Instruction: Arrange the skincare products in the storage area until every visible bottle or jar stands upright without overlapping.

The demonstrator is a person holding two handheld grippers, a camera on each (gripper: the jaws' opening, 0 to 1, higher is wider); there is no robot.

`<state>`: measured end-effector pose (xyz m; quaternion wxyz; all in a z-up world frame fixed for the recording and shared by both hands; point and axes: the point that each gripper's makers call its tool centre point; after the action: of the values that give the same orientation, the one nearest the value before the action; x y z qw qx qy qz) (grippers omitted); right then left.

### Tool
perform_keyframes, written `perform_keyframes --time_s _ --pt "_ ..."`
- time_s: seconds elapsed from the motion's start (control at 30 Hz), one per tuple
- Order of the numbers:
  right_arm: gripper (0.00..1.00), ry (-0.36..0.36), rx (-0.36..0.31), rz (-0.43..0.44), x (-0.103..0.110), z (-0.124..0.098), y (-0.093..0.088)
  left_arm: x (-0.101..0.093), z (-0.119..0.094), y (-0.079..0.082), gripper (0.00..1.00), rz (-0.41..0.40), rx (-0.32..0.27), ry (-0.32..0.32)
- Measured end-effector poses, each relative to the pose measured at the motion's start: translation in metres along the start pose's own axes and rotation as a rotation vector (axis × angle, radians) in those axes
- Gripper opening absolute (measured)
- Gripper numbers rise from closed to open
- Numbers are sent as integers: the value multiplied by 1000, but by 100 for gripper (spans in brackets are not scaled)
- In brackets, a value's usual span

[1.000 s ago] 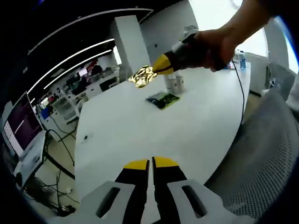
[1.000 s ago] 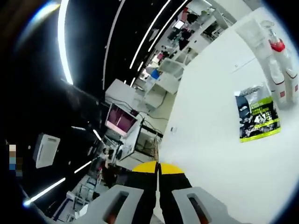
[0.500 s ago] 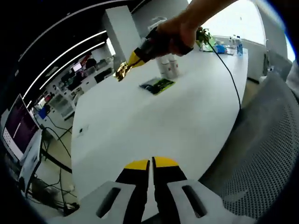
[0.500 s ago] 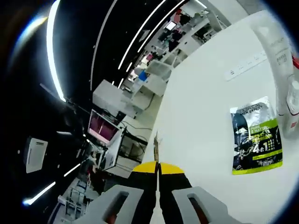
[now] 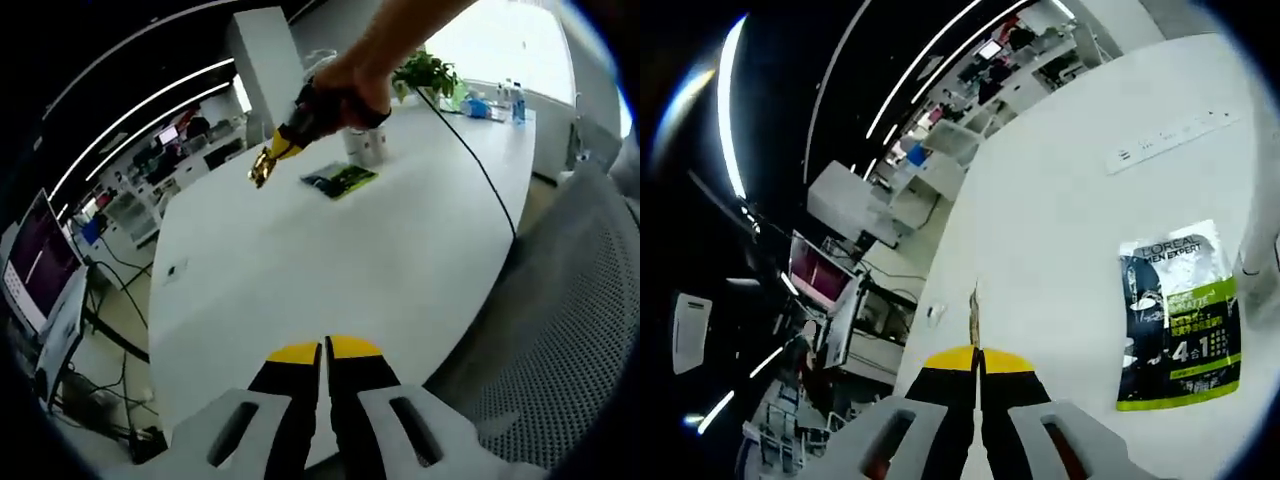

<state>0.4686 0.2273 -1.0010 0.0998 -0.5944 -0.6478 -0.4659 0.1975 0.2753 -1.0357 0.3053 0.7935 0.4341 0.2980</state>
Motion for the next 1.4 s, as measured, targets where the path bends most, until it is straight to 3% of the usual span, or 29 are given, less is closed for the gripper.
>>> perform_keyframes --time_s 0.2,0.67,0.97,1.4 --pt "0 -56 0 26 -14 11 9 -1 1 -1 0 9 6 -2" --pt "0 -234 106 46 -70 32 -4 -5 3 -6 0 4 32 -21" --pt "0 -274 89 50 -83 37 3 -6 4 -8 0 11 42 -28" --pt "0 -354 125 -84 -101 50 7 -6 4 -11 0 10 58 -25"
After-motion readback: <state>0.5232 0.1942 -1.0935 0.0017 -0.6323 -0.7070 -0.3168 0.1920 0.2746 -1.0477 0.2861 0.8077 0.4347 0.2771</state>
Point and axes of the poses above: the point that each gripper's makers call its tool centre point, and the gripper's own axes: z roughly forward along the fingers, x roughly to its left, y roughly out of its top, and after that the axes turned 4 degrees about -y, right-handed
